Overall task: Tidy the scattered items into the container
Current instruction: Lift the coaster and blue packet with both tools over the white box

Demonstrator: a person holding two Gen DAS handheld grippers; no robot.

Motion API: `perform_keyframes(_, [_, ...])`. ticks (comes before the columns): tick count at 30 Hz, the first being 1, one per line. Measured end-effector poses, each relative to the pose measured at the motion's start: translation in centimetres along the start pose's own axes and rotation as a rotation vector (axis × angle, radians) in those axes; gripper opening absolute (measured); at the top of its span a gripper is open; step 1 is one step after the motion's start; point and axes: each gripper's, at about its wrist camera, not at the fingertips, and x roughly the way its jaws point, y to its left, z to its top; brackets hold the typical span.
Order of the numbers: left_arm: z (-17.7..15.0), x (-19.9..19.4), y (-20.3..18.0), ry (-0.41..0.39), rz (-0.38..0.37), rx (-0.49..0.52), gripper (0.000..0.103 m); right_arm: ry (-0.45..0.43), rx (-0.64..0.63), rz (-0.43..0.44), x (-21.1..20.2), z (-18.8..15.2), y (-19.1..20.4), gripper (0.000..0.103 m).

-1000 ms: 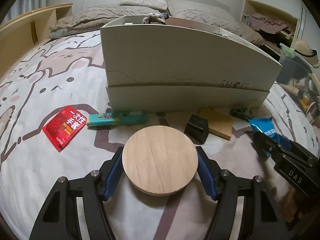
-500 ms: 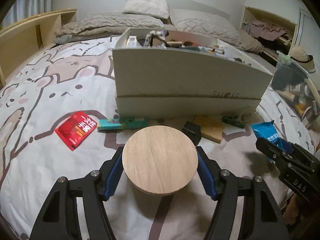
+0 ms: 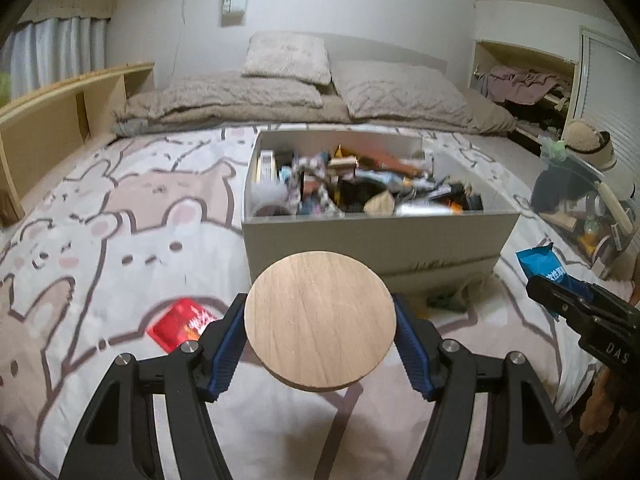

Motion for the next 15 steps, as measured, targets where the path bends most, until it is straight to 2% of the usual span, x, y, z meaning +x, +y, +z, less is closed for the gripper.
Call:
perform_keyframes(8, [3.4,-0.4,-1.5,-0.036,-0.027,0.024,0.068,-0.028,-0.050,0.031,-0.8,2.5,0.1,0.049])
perform_keyframes(15, [6.8,-0.4,-2.1,-0.076,-0.056,0.015,0.068,-0.024,-0.025,0.072,-0.9,4.7,-1.0,0.049])
